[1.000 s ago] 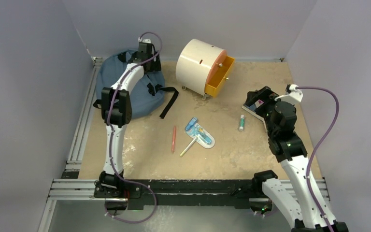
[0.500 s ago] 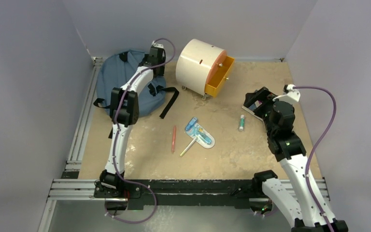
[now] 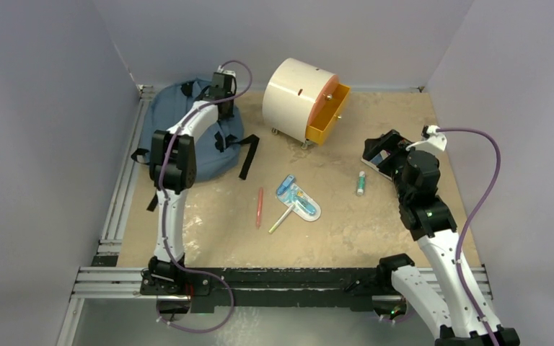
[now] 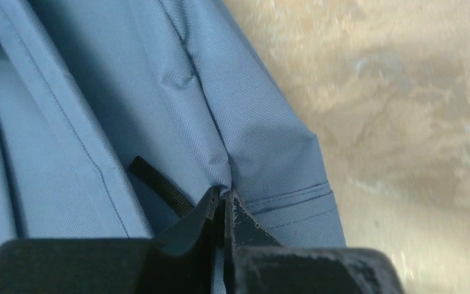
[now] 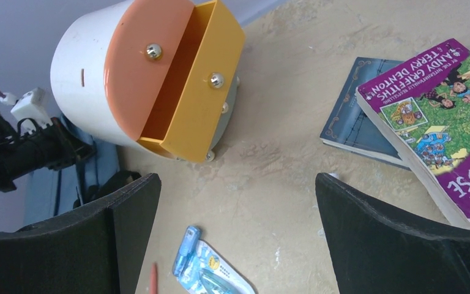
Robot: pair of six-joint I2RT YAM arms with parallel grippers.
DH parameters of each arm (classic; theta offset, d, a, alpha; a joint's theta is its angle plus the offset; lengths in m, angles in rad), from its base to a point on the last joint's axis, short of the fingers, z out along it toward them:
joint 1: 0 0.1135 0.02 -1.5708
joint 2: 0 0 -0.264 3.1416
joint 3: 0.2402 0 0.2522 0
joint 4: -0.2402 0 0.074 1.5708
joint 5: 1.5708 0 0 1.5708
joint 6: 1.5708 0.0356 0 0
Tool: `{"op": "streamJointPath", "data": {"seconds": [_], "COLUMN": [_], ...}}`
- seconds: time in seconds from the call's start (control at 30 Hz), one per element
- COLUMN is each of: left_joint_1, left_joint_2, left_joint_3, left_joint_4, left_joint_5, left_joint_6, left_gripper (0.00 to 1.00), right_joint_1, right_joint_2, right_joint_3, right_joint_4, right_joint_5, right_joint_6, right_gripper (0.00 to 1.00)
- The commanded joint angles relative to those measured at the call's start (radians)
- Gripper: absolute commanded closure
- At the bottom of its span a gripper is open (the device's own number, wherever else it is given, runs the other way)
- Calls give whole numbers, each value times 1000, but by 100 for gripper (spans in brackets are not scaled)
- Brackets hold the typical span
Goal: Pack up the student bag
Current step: Adjust the student bag at the center of the board.
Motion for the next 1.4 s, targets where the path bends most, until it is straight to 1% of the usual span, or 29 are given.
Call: {"op": "streamJointPath", "data": {"seconds": [0.0,0.1,0.17,0.33,0.4,0.47,0.57,0.63,0.73,0.83,0.93,1.0,1.13,1.2,1.37], "left_joint_1": [6,6,6,6,6,6,6,6,6,6,6,6,6,6,6], "left_joint_2": [-229,-376,-461,-665,-751,-852,-970,-1045,-1149,-1234,-1300,-1339,-1387,-1406,-1447], "left_joint_3": [-127,-263,-321,-519,-587,-651,-732,-776,-839,-890,-929,-955,-992,-1007,-1029], "left_joint_4": [-6,62,86,140,156,172,185,184,182,169,168,177,188,194,198], "left_joint_5": [105,149,168,228,250,253,323,365,425,471,522,548,588,605,640], "left_joint_6": [-14,5,17,42,36,29,22,17,-4,-22,-33,-37,-35,-32,-39], "left_gripper": [100,100,100,100,100,100,100,100,100,100,100,100,100,100,100], "right_joint_1": [-2,-3,-3,-3,-3,-2,0,1,15,79,189,264,405,438,450], "right_joint_2": [-3,-1,-3,-7,-4,10,42,61,97,137,187,229,348,422,556], "right_joint_3": [-4,-2,-1,-4,-4,3,20,22,30,48,60,66,101,125,150], "right_joint_4": [64,85,99,167,184,225,263,301,352,392,448,497,597,642,735], "right_joint_5": [-27,-59,-85,-150,-220,-264,-372,-432,-481,-462,-393,-346,-274,-251,-253], "right_joint_6": [12,12,6,-63,-68,-51,-11,35,122,205,301,396,539,599,754], "right_gripper": [1,1,1,1,2,3,4,4,4,1,1,1,1,1,1]}}
